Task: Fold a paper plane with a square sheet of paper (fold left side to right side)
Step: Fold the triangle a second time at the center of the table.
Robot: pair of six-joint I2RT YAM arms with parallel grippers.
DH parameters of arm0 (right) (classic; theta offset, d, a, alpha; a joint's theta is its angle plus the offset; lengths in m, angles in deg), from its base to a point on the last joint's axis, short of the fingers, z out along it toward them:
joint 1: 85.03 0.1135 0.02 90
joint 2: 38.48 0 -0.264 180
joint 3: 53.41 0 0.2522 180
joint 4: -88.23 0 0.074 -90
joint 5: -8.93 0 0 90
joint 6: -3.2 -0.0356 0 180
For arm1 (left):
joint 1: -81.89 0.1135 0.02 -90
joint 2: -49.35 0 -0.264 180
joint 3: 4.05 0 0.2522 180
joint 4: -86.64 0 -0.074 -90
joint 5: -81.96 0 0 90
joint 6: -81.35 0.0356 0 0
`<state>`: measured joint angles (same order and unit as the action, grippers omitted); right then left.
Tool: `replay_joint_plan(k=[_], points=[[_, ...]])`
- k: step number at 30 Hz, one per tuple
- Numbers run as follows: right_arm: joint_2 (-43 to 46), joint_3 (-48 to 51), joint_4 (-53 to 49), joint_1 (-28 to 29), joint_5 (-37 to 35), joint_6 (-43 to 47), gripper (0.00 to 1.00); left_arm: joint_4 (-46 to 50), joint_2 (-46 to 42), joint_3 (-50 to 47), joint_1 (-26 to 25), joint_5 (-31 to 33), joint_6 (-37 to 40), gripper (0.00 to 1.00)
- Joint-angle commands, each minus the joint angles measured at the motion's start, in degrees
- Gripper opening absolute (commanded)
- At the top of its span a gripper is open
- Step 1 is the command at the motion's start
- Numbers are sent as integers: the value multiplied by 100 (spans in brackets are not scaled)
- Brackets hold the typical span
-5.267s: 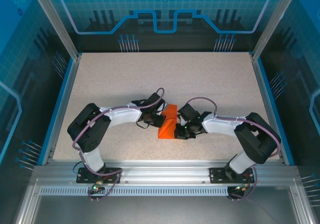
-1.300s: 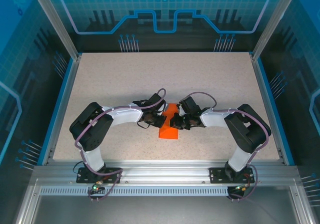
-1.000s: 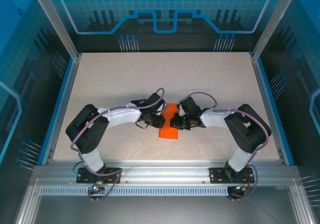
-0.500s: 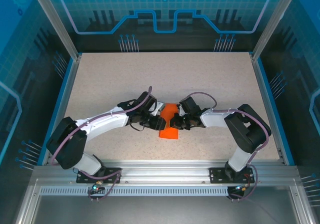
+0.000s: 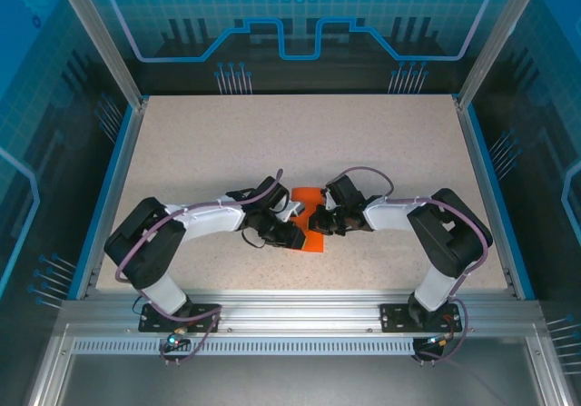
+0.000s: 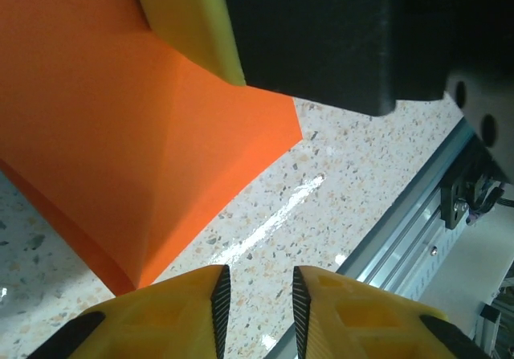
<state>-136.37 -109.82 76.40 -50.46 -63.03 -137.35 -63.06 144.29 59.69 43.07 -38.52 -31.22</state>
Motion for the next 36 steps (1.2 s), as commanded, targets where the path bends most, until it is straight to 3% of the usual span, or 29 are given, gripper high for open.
replay_joint_plan(k=[1, 14, 36], points=[[-164, 205, -405, 51, -143, 56, 4, -28, 162, 239, 24, 35, 95, 30], [-187, 244, -426, 47, -145, 61, 4, 1, 341, 129, 20, 496, 154, 30], [-169, 233, -501, 54, -187, 92, 4, 60, 492, -9, 30, 697, 160, 25]])
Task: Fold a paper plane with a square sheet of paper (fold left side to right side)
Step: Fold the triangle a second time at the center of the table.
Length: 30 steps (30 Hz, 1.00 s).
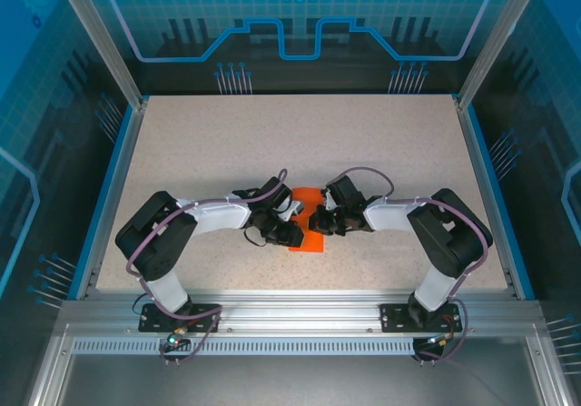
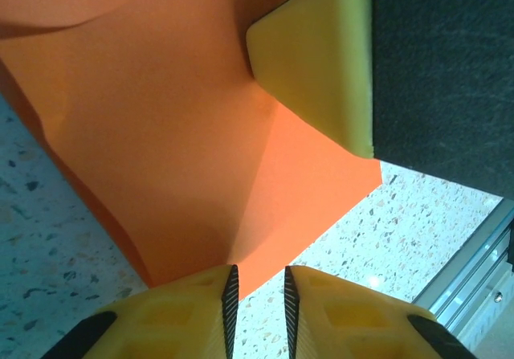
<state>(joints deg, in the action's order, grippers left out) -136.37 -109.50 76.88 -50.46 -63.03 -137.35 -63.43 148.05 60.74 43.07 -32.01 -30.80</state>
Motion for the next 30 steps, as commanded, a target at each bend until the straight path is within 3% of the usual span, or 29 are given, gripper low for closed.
replay_joint_plan(k=[1, 11, 23, 30], points=[[-168, 194, -549, 50, -181, 104, 4, 97, 130, -116, 27, 25, 129, 25], [-155, 159, -624, 41, -203, 119, 4, 139, 229, -145, 32, 83, 167, 24], [597, 212, -358, -14, -68, 641, 0, -15, 148, -400, 25, 58, 158, 0], [812, 176, -599, 151, 155, 938, 0, -17, 141, -424, 29, 94, 164, 0]])
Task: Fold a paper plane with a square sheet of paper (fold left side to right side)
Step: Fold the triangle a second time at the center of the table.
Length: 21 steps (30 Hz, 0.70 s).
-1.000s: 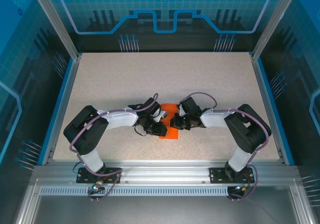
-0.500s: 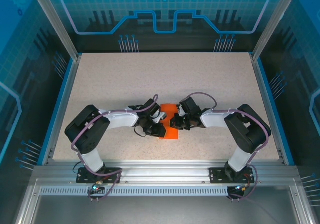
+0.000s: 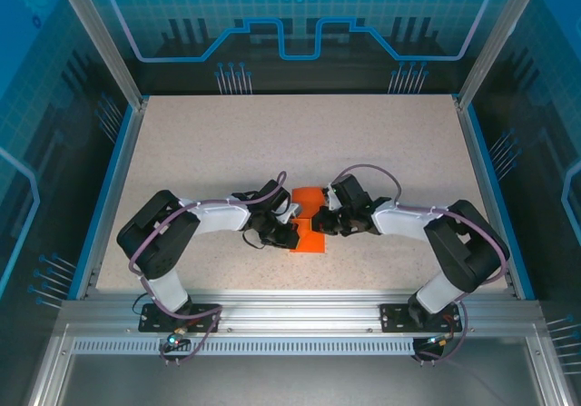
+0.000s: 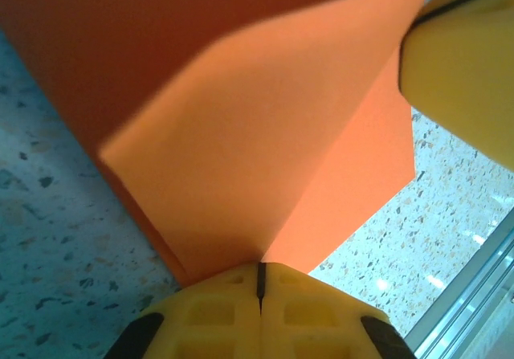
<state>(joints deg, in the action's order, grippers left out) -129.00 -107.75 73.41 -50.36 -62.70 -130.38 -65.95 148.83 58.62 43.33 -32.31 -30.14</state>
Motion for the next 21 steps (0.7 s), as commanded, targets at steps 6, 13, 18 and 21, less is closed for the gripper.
replay_joint_plan(k=[6, 13, 18, 21], points=[[-214, -211, -222, 414, 196, 234, 0, 221, 62, -209, 1, 124, 92, 0], [-461, -416, -184, 542, 234, 262, 0, 235, 67, -200, 1, 131, 101, 0], [-591, -482, -226, 576, 202, 291, 0, 250, 73, -196, 1, 142, 95, 0], [-641, -504, -344, 584, 136, 339, 0, 253, 70, -196, 6, 154, 102, 0]])
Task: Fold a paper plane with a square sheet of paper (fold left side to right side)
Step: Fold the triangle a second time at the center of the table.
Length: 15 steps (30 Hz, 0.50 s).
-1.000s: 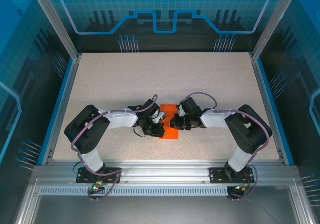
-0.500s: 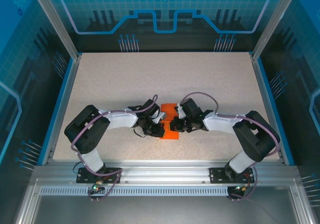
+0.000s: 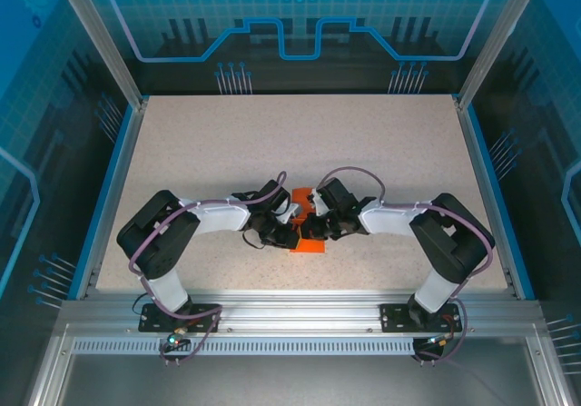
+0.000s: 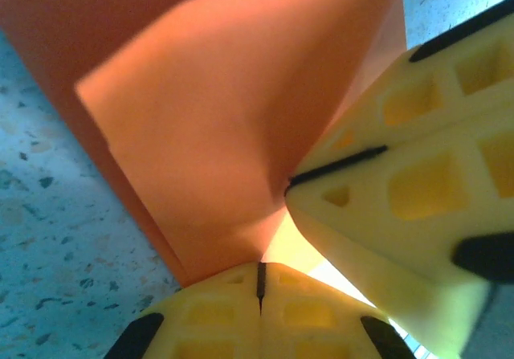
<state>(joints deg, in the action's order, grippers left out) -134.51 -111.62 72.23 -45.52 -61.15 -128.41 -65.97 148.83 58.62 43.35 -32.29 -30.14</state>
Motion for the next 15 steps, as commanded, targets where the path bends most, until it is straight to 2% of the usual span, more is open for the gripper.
replay_joint_plan(k=[1, 15], points=[[-106, -108, -253, 101, -47, 152, 0, 263, 71, -197, 4, 151, 102, 0], [-362, -228, -840, -1, -425, 398, 0, 316, 99, -172, 1, 185, 128, 0]])
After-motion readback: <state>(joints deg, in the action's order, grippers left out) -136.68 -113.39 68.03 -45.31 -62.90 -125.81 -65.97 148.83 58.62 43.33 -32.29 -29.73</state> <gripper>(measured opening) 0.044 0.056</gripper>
